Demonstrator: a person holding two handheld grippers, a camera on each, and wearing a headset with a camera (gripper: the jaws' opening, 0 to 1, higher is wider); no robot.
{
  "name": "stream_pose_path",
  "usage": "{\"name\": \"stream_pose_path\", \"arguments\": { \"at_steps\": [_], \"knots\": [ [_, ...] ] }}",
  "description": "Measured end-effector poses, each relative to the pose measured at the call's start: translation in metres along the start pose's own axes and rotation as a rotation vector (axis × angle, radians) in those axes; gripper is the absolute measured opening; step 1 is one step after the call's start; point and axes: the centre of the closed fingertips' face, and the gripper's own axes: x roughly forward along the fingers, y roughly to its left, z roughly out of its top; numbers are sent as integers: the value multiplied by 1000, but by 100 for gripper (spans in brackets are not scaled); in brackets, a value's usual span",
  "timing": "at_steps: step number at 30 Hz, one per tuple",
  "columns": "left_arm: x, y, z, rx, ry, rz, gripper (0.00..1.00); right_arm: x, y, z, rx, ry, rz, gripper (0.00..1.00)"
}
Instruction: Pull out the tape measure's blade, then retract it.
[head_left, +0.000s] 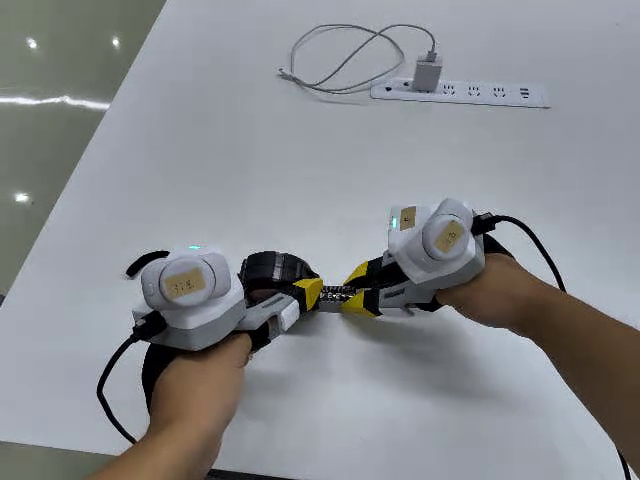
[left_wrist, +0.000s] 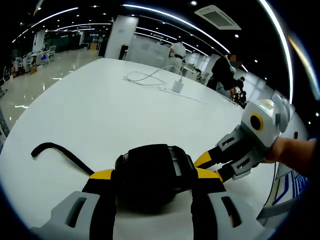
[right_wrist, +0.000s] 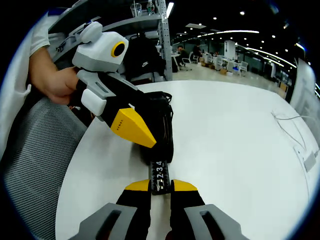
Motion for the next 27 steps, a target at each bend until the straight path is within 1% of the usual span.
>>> {"name": "stream_pose_path", "arguments": {
  "at_steps": [11,27],
  "knots": [
    [1,0,0,1,-6,1,56,10,0,8,3,-14,11,10],
    [0,-1,-1,-8,-6,-1,57,19,1,15,-13,-23,22,10]
  ]
}}
